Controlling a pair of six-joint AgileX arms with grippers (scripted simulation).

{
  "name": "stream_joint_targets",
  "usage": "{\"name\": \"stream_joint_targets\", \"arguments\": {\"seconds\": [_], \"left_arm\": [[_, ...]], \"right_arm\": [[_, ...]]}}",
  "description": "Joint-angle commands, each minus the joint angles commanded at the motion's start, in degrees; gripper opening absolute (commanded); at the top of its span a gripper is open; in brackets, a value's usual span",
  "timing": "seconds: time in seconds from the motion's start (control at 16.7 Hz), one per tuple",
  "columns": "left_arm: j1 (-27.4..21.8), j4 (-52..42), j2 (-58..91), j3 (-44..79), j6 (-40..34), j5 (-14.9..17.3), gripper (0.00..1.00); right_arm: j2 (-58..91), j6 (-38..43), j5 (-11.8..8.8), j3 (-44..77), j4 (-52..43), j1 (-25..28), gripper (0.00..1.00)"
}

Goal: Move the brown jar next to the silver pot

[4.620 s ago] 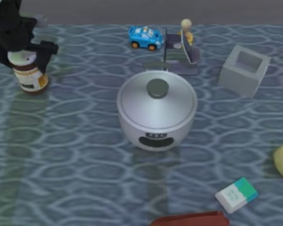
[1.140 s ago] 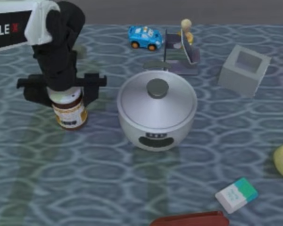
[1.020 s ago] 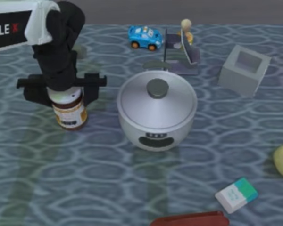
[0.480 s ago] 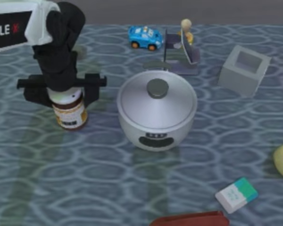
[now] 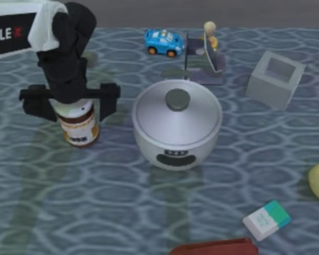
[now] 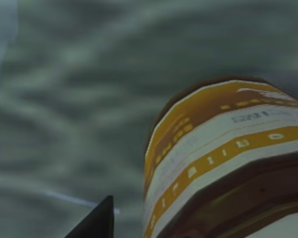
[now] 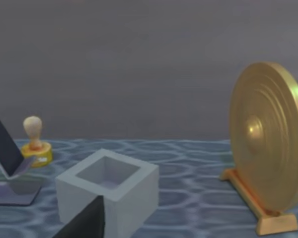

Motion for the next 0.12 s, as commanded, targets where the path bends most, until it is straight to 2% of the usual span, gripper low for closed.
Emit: {"name": "stream_joint_targets", "arguments": {"seconds": [0.12], "left_arm": [[0.0, 0.0, 0.0, 0.0, 0.0, 0.0, 1.0]], "right_arm": [[0.0, 0.0, 0.0, 0.0, 0.0, 0.0, 1.0]]}}
